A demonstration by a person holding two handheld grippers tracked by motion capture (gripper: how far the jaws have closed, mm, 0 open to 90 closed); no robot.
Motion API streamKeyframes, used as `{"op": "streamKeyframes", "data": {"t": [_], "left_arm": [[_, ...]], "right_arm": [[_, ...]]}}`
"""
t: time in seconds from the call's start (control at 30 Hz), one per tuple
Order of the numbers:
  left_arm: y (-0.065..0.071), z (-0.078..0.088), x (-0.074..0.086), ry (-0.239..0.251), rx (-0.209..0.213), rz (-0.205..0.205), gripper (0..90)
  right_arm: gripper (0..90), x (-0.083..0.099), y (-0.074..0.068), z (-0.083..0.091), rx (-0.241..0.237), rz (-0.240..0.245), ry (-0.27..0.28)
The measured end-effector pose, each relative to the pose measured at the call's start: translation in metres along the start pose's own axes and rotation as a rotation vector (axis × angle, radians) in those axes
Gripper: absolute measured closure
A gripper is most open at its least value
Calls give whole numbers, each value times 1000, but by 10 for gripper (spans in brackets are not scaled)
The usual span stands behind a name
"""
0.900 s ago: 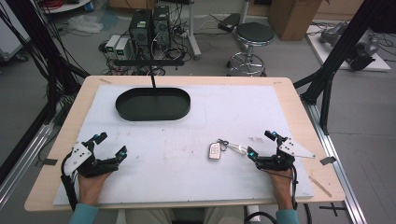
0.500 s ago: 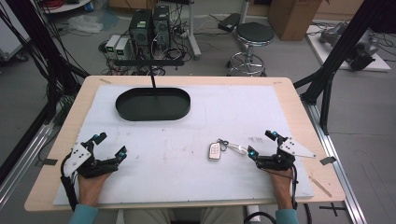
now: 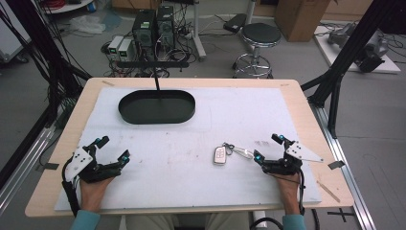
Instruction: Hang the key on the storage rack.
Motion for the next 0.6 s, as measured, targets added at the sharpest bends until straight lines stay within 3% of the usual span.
{"op": "streamKeyframes", "data": {"t": [0.1,0.2,0.27,0.43,0.6], "left_arm": [[0,0,0,0,-1,3,80],[0,0,0,0,1,-5,81],[0,0,0,4,1,-2,81],[0,0,0,2,1,0,81],[0,0,0,7,-2,4,81]], "right_arm": [[14,0,1,0,-1,-5,8],[14,-2,3,2,-3,-66,10],[14,-5,3,4,4,-46,21],[13,-16,3,5,-9,-51,9],[13,-36,3,1,-36,-33,-64]]}}
Point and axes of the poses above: each handheld gripper's, and its own axes: z roughly backward along the jaws, x roughly out of its underside, y roughly to its right, the point moved 1 cm from there along -z, roughly forward along the jaws, and after that the axes turned 15 degrees about -x, right-handed, at the moved point
